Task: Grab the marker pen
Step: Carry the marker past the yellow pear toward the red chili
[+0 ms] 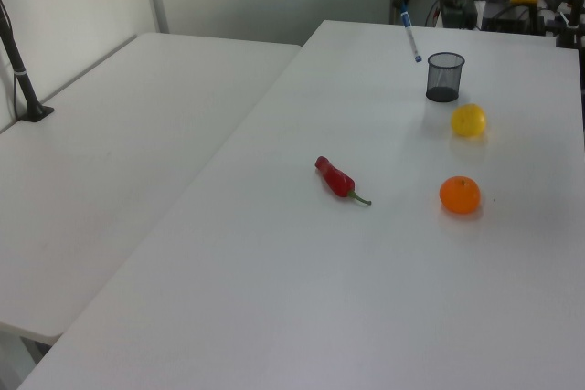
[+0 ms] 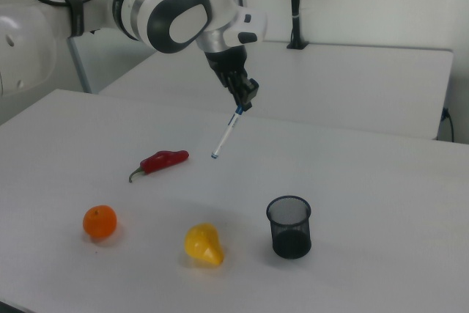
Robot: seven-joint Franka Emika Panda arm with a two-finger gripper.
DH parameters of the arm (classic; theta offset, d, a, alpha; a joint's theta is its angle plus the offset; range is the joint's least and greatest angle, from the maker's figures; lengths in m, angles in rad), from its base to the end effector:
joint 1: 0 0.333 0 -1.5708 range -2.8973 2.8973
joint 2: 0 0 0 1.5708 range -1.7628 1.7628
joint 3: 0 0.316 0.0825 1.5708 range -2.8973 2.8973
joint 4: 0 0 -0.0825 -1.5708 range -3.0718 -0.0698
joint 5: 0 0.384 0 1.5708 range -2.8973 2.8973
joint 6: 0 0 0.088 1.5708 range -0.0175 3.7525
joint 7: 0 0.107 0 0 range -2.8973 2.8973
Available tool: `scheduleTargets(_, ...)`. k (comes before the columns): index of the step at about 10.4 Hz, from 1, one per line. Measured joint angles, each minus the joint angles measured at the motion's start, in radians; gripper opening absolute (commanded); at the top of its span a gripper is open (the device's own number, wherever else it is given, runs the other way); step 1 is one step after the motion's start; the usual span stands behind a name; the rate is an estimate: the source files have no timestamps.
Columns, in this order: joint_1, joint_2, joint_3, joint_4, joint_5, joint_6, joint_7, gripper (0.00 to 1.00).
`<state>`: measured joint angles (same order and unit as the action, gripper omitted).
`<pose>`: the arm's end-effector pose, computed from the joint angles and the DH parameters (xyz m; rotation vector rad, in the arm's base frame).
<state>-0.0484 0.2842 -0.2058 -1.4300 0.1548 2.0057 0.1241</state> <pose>0.6587 -0.1421 0.5664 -2.9707 0.6113 -0.4626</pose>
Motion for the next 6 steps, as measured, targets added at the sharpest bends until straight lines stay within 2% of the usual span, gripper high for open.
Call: scheduleTargets(6,0.100,0.020,0.004,-0.003,0.000,-0.127,0.002,0.16)
